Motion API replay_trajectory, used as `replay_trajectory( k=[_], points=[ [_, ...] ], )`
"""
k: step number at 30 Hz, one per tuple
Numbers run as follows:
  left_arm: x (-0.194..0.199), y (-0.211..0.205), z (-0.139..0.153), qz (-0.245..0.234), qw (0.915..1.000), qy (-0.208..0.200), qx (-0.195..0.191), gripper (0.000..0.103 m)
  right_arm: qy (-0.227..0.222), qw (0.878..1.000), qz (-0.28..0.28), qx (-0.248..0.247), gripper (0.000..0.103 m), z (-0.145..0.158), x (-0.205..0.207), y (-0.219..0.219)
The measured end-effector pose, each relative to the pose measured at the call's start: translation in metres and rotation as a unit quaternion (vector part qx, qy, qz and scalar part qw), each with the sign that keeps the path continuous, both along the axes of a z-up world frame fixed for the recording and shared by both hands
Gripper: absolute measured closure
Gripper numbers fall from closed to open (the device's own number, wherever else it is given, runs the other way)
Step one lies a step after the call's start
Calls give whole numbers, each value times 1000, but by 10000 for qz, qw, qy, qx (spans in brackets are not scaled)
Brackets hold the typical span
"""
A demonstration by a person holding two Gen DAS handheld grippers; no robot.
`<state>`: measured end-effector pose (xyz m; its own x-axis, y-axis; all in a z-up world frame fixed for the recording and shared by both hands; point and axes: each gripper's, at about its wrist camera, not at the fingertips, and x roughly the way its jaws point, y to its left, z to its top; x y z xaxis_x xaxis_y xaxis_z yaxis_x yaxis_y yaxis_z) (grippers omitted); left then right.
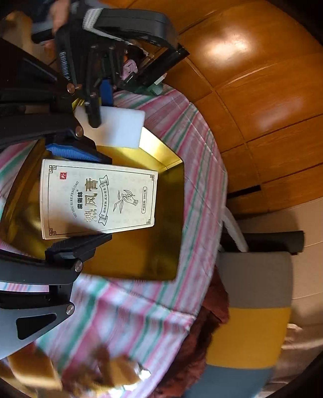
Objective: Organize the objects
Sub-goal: 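Carry the white block into the tray with the left tool while the right tool places the white box, then open both tools and withdraw them from the tray toward the item pile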
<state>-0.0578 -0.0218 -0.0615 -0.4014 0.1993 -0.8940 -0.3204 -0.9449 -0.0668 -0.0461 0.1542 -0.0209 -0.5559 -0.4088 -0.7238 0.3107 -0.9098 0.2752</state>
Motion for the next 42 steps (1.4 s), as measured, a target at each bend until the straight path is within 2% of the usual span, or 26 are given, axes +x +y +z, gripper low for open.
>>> replay_trajectory(
  k=[2, 4, 8, 12, 16, 19, 27, 37, 42],
  points=[
    [1, -11, -5, 231, 9997, -4, -87, 65, -314, 9985, 202, -407, 48, -11, -6, -17],
    [2, -20, -6, 413, 9991, 21, -90, 60, -549, 9960, 350, -604, 46, -21, -10, -32],
    [6, -35, 0, 712, 9973, 135, 129, 59, -647, 9955, 473, -513, 44, -29, -2, -42],
    [10, -37, 14, 992, 9933, 414, 423, 59, -398, 9983, 415, -95, 43, -24, 9, -40],
    [18, -26, 29, 1112, 9893, 836, 446, 59, -48, 9991, 292, 298, 33, -16, 18, -39],
    [20, -19, 38, 1219, 9860, 1088, 337, 59, 132, 9988, 148, 438, 27, -11, 24, -35],
    [40, -6, 55, 1357, 9749, 1765, -49, 59, 361, 9973, -245, 596, 21, -5, 33, -25],
    [55, 10, 66, 1170, 9738, 1946, -90, 59, 710, 9928, -506, 816, 17, 5, 49, -20],
    [63, 20, 71, 1034, 9730, 2059, -146, 59, 870, 9871, -760, 1104, 16, 10, 55, -16]
  ],
)
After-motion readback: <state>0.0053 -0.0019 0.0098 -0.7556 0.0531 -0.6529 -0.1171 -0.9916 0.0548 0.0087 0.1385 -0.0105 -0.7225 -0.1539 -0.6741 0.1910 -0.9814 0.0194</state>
